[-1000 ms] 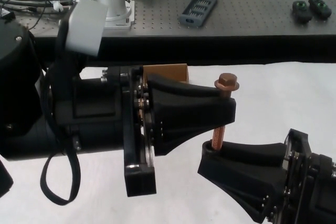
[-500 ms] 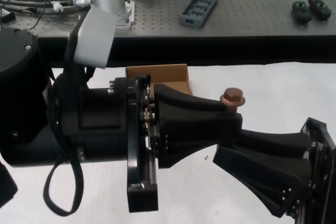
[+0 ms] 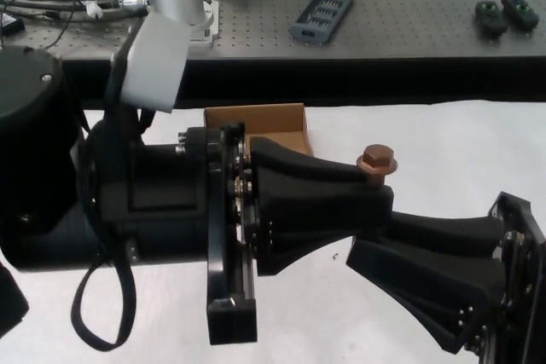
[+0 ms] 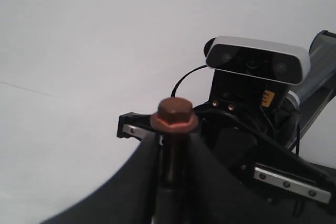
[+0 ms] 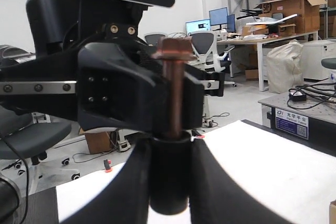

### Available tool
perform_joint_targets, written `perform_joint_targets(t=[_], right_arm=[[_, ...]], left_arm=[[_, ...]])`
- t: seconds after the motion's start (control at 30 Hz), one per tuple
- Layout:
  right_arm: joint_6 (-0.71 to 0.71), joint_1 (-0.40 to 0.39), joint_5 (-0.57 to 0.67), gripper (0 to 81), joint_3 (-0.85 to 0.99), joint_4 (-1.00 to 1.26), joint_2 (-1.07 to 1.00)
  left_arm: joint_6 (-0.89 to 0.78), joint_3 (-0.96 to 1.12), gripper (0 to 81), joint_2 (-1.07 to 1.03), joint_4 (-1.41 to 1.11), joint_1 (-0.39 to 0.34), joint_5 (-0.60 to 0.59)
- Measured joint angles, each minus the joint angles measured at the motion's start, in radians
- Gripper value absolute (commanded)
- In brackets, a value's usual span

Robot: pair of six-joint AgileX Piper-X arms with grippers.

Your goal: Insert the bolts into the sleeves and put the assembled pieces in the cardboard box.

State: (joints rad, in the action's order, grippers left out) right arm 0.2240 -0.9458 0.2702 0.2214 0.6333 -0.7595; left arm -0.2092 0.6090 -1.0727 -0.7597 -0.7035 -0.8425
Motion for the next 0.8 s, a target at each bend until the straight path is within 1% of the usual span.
perform_joint_targets(t=[0.03, 0.07, 0.13, 0.2, 0.37, 0.5, 0.6, 0.7, 0.8], right_arm=[[0.0, 0.0, -0.005, 3.7, 0.0, 0.003, 0.001], [0.0, 0.0, -0.004, 3.7, 0.0, 0.004, 0.002], [0.0, 0.0, -0.005, 3.7, 0.0, 0.007, 0.006], [0.0, 0.002, -0.005, 3.7, 0.0, 0.009, 0.006], [0.0, 0.002, -0.05, 3.7, 0.0, 0.008, 0.006], [0.0, 0.01, -0.072, 3.7, 0.0, 0.012, 0.006], [0.0, 0.011, -0.073, 3.7, 0.004, 0.03, 0.01], [0.0, 0.011, -0.073, 3.7, 0.004, 0.03, 0.015], [0.0, 0.011, -0.093, 3.7, 0.012, 0.006, 0.015]], left_arm=[[0.0, 0.0, 41.0, 0.0, 0.0, 0.0, 0.0], [0.0, 0.0, 45.6, 0.0, 0.002, 0.0, 0.0], [0.0, 0.0, 48.2, 0.0, 0.005, 0.005, 0.003], [-0.017, 0.0, 47.4, 0.0, 0.007, 0.007, 0.026], [-0.073, -0.002, 40.7, 0.0, 0.01, 0.006, 0.096], [-0.08, -0.002, 40.9, 0.0, 0.01, 0.006, 0.156], [-0.132, -0.007, 43.9, -0.004, 0.012, 0.006, 0.232], [-0.165, -0.011, 47.7, -0.004, -0.004, 0.006, 0.245], [-0.176, -0.011, 47.0, -0.004, -0.031, 0.006, 0.259]])
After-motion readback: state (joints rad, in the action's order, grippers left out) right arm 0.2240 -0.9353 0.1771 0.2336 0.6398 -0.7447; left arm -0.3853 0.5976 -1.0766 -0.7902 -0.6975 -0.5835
